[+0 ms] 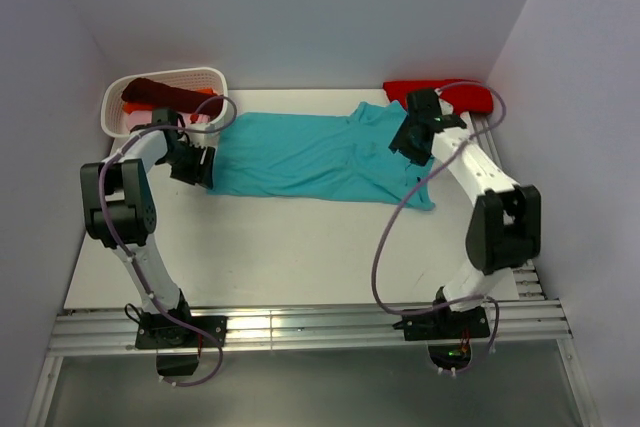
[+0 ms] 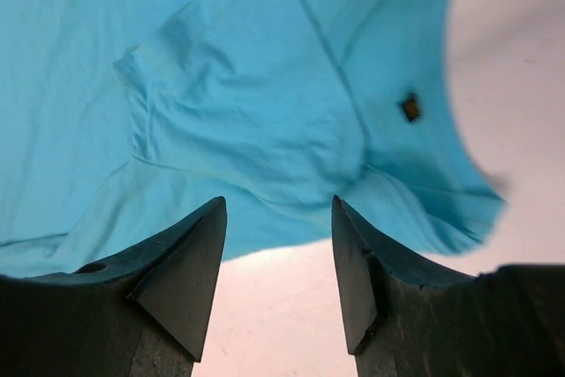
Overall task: Roll the t-shirts
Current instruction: Fold the tshirt
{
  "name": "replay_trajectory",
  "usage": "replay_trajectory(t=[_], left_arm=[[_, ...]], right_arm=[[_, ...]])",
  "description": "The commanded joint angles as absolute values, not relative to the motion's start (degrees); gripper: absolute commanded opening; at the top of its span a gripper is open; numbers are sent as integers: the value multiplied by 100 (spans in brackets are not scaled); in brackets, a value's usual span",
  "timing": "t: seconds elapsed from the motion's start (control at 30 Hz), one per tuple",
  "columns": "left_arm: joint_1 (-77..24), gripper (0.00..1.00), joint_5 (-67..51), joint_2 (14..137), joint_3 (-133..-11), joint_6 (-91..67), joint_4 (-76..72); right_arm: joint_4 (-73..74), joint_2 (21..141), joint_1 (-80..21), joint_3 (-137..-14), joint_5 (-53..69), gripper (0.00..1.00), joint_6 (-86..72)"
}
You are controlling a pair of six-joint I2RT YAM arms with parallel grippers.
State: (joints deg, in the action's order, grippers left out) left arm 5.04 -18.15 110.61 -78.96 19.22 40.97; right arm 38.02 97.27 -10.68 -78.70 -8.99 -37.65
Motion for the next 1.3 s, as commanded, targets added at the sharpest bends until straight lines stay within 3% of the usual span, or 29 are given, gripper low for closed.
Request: replay_trajectory(t=[0.0, 0.27, 0.5, 0.6, 0.73, 0.83, 1.13, 1.27], left_arm=[[589, 65, -2197, 10758, -7937, 2161, 4219], [580, 65, -2443, 10934, -8086, 2285, 4508], [580, 64, -2338, 10916, -7998, 2364, 4492], [589, 64, -2294, 10960, -7919, 2364, 4430], [589, 63, -2233, 11021, -7858, 2320, 4351], [589, 59, -2136, 11048, -7840, 2285, 4289], [580, 48, -1951, 11153, -7787, 2215, 4157], [589, 49, -1942, 11145, -7770, 2224, 4140]], right_arm=[[3735, 8949, -897, -7279, -1230, 59, -3621], [3217, 9351, -589, -6609, -616, 58, -2989], [2997, 9782, -589, -6364, -800, 57, -3006], [2953, 9765, -580, -6284, -879, 52, -3032], [2927, 9791, -501, -6258, -852, 20, -3032], [2935, 9782, -396, -6275, -888, 9, -3041], [3041, 9791, -115, -6477, -1019, 15, -3006], [3155, 9826, -88, -6626, -1046, 43, -2936]])
